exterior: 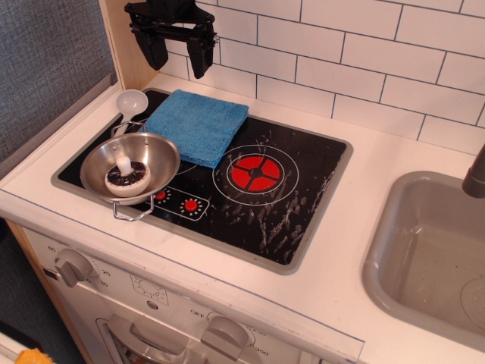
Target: Move the mushroom to the right of the blue towel.
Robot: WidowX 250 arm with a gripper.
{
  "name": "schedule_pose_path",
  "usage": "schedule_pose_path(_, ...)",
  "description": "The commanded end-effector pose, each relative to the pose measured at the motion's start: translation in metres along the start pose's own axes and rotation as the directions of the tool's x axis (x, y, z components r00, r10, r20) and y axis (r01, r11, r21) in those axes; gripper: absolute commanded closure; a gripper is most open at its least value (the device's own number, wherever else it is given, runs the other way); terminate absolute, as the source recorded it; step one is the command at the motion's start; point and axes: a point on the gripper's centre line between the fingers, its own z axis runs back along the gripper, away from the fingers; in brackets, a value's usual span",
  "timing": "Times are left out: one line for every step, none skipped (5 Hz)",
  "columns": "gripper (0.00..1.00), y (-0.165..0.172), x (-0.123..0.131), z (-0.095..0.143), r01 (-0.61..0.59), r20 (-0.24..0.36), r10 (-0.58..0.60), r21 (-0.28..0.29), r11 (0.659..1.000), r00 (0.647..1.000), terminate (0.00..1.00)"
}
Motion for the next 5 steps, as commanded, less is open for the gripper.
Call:
schedule_pose_path(0.0, 0.0, 0.0, 0.0, 0.0, 0.0, 0.0, 0.0, 1.0, 1.0, 0.0)
schedule_pose_path(0.0, 0.004, -0.013, 0.009, -0.023, 0.008, 0.023, -0.012, 1.0, 1.0, 0.0)
schedule_pose_path(0.0, 0.006, -0.039, 0.027, -0.032, 0.018, 0.033, -0.015, 0.999, 0.999, 0.0)
schedule_pose_path(0.0, 0.01, -0.081, 0.052, 0.003, 0.009, -0.003, 0.027, 1.0, 1.0, 0.0)
schedule_pose_path(0.0, 0.013, -0.108, 0.054, 0.014, -0.018, -0.014, 0.033, 0.999, 1.0, 0.0)
